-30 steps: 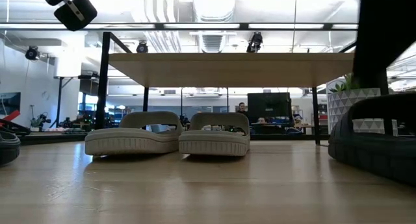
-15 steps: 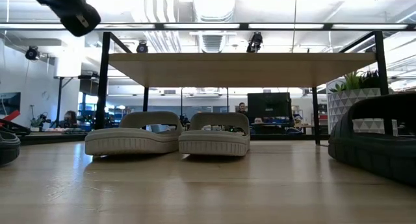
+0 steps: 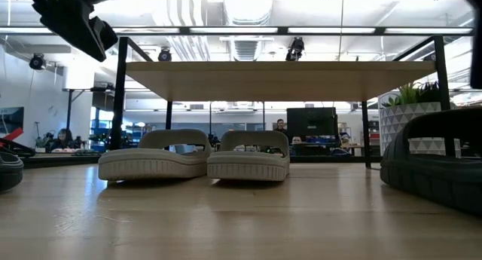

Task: Pick and place slides into the shelf
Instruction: Adjust the black slide near the shelf

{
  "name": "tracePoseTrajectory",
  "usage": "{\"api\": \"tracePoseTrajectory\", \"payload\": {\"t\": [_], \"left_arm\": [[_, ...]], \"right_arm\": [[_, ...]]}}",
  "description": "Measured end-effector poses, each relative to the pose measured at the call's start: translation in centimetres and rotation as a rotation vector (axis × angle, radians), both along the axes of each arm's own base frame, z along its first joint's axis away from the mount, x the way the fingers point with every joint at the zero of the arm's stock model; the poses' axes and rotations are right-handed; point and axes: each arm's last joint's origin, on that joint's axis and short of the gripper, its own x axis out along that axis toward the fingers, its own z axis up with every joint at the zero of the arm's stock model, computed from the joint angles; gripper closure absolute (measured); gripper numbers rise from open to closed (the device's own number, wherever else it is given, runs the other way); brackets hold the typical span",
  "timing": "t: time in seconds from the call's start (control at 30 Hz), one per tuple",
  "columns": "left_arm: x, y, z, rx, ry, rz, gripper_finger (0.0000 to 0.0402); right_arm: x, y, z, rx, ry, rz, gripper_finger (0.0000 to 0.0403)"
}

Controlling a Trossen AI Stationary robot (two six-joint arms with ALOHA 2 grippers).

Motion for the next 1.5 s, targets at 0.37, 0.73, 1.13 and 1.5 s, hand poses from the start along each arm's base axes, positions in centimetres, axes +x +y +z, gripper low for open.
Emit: {"api": "tracePoseTrajectory", "payload": {"t": [0.37,0.73,1.13,1.5], "left_arm": [[0.5,-0.1,-0.4,0.021,0.028,-0.018,0.0402],[0.7,-0.1,-0.6,0.022,0.039,-0.018,0.0402],[0.7,-0.1,-0.5,0.018,0.037,-0.015,0.0402],[0.8,-0.1,-0.5,0.016,0.029,-0.013,0.0402]], "right_arm": [[1.2,-2.0,-0.5,-0.030,0.099,0.112,0.0156],[1.4,-3.7,-2.0,-0.094,0.163,0.133,0.0224],[1.1,-4.3,-3.0,-0.107,0.207,0.109,0.0345],[3.6,-5.3,-0.8,-0.134,0.177,0.284,0.0390]]}}
